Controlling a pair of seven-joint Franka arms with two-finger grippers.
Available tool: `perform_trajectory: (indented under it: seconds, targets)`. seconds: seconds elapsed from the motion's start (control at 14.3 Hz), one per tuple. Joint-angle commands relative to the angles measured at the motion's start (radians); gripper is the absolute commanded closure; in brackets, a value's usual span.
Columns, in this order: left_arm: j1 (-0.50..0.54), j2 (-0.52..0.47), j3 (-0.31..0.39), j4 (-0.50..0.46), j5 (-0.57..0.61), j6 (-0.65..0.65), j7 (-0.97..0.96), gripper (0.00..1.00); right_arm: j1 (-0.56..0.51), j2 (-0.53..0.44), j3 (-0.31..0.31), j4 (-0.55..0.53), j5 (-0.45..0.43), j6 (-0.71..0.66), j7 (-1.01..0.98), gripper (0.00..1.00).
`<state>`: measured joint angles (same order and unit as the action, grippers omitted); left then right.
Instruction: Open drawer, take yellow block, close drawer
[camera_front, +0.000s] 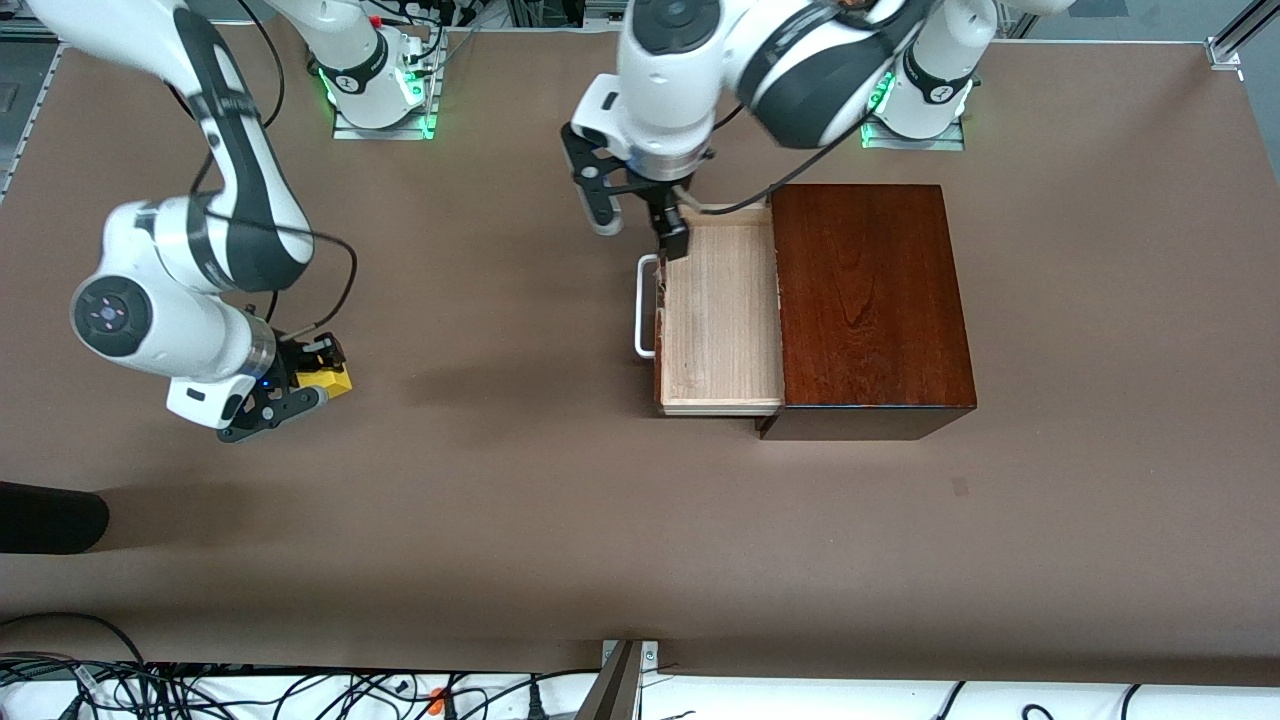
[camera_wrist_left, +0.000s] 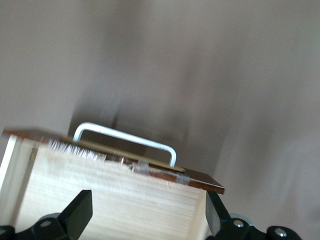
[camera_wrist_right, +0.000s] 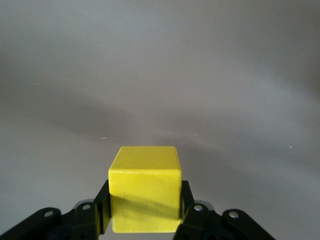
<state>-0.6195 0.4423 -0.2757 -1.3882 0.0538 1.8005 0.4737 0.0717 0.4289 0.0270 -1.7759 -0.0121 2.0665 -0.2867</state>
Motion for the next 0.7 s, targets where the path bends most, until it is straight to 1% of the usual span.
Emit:
perform_trajectory:
  seconds: [0.0,0.14,0.21,0.42,0.49,0.56,0.63]
  targets:
    - [-0.063,0.094,0.010,0.078,0.099,0.023,0.192,0.00,0.000,0.031,-0.001,-0.059,-0.002,0.099,0.075,1.00]
    - [-0.072,0.159,0.012,0.118,0.115,0.028,0.291,0.00,-0.006,0.076,-0.004,-0.074,-0.003,0.150,0.162,0.99]
    - [-0.072,0.186,0.016,0.130,0.116,0.030,0.331,0.00,-0.006,0.091,-0.004,-0.079,-0.003,0.161,0.179,0.97]
    - [-0.071,0.234,0.020,0.133,0.178,0.051,0.361,0.00,-0.013,0.132,-0.004,-0.094,-0.002,0.216,0.224,0.90]
    - [-0.069,0.245,0.021,0.132,0.190,0.051,0.361,0.00,-0.013,0.136,-0.004,-0.097,-0.002,0.230,0.231,0.83]
    - [-0.062,0.253,0.023,0.127,0.192,0.051,0.361,0.00,-0.013,0.134,-0.004,-0.097,-0.002,0.230,0.230,0.74]
    - [-0.060,0.263,0.023,0.127,0.195,0.051,0.359,0.00,-0.013,0.133,-0.004,-0.097,-0.002,0.230,0.231,0.46]
